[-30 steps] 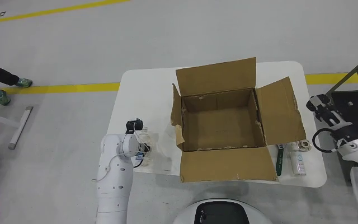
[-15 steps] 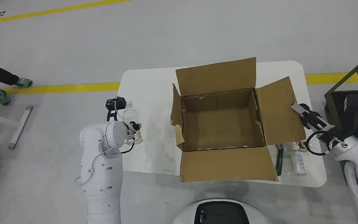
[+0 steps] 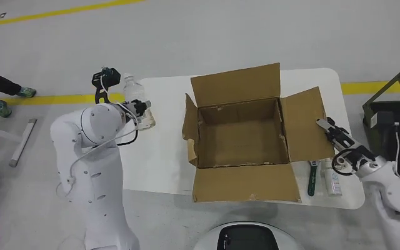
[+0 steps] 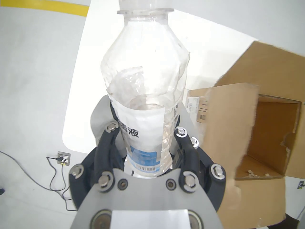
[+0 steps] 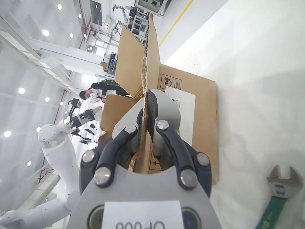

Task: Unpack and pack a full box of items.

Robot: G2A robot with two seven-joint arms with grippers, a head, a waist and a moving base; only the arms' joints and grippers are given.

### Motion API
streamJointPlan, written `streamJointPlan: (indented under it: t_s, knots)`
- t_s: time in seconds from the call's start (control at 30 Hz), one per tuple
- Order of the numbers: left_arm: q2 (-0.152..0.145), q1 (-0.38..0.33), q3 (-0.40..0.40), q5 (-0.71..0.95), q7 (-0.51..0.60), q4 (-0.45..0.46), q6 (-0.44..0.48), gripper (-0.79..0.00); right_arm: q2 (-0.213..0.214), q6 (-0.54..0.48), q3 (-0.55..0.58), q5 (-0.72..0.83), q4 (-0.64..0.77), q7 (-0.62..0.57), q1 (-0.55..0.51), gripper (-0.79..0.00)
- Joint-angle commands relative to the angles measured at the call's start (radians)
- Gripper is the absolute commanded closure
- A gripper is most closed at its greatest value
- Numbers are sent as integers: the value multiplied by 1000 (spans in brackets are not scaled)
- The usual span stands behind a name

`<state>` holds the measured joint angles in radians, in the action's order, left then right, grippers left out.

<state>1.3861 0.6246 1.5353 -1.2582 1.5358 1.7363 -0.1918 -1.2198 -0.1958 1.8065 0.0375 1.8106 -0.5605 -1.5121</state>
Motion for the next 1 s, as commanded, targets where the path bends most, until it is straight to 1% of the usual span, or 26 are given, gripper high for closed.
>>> streamJointPlan:
  t_s: [0.0,0.13,0.2,0.47,0.73,0.83,0.9,0.97]
  knots:
    - [0,-44,-17,13,0,-13,5,0,-1,-1,-14,2,-1,16,-2,0]
    - [2,-108,-49,91,0,-38,-18,0,-3,-5,-47,4,-2,33,-6,0]
    - [3,-129,-70,126,0,-46,-24,0,-4,-3,-66,3,-3,45,-10,0]
    - [-3,-180,-140,243,0,-61,-50,0,-8,-1,-149,-12,15,67,-25,0]
    - [-15,-193,-209,338,0,-70,-92,0,-9,-5,-181,-40,22,107,-23,0]
    - [-21,-187,-225,375,0,-79,-92,0,-8,10,-179,-55,23,121,-20,0]
    - [-26,-179,-218,428,0,-100,-92,0,-7,19,-177,-54,25,126,-18,0]
    - [-37,-168,-223,407,0,-96,-92,0,-6,24,-175,-61,28,126,-16,0]
